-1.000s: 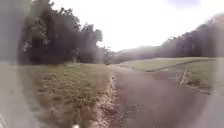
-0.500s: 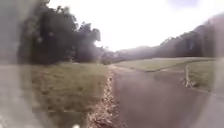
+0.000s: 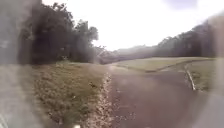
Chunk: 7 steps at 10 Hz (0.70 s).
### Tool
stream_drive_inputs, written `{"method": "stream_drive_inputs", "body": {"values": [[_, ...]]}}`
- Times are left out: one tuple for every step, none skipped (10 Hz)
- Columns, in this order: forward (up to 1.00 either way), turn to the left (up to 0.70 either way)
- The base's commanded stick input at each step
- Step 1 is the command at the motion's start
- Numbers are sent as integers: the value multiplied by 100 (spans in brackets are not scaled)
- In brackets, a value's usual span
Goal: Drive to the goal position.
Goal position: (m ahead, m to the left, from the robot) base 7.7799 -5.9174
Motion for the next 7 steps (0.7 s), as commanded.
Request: {"method": "stream_drive_inputs", "body": {"values": [[70, -14], [70, -14], [70, -14], [70, -14], [70, -14], [70, -14], [46, -25]]}}
